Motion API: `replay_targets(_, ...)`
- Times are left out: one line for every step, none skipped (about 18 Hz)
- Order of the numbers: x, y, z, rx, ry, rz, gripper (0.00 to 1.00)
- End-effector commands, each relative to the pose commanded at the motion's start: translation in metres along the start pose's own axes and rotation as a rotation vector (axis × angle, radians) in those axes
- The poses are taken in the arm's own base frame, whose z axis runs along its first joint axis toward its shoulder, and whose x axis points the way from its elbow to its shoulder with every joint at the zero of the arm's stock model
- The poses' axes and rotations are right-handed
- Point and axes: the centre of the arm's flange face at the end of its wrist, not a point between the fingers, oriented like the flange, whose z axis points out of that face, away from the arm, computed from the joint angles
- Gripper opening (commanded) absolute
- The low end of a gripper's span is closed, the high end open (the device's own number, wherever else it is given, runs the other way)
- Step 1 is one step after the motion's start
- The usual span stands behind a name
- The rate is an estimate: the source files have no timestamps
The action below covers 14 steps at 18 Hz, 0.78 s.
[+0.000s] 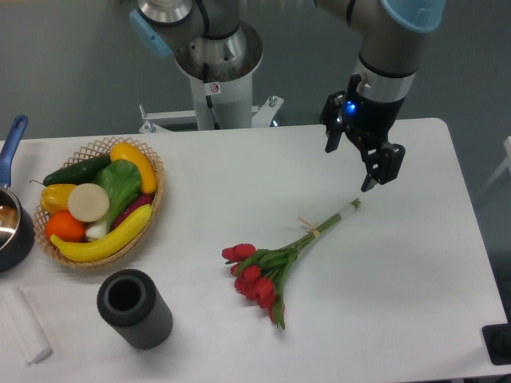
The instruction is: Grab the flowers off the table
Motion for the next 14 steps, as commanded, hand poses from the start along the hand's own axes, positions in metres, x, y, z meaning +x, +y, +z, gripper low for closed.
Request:
replay_targets(0.0, -0.001, 0.001, -0.001, 0.0, 0.001, 1.0)
replay_targets(0.001, -0.001, 0.002, -0.001, 0.002, 0.003, 1.0)
replay_targets(0.001, -0.002, 0.003, 0.0, 0.005, 0.004, 1.0)
replay_targets(0.001, -0.003, 0.003, 0.0, 0.006, -0.004, 1.0)
replay_targets(0.002, -0.005, 0.003, -0.001, 0.009, -0.014, 1.0)
replay_targets(0.003, -0.006, 0.004, -0.001, 0.013, -0.042, 1.0)
replay_targets(0.004, -0.006, 0.008, 0.001, 0.017, -0.077, 1.0)
replay_targets(0.006, -0.006, 0.013, 0.003, 0.025, -0.1, 1.0)
replay_targets(0.007, -0.006, 0.015, 0.005, 0.029, -0.107, 1.0)
replay_targets(0.007, -0.007, 0.017, 0.015, 0.033, -0.111, 1.0)
replay_targets(0.008, -0.008, 0.021, 0.038, 0.04, -0.133, 1.0)
replay_targets(0.01, -0.009, 0.026, 0.055, 0.047, -0.164, 1.0)
replay_targets(0.01, -0.01, 0.026, 0.057, 0.044, -0.191, 1.0)
replay_targets(0.01, -0.009, 0.029, 0.058, 0.046, -0.213, 1.0)
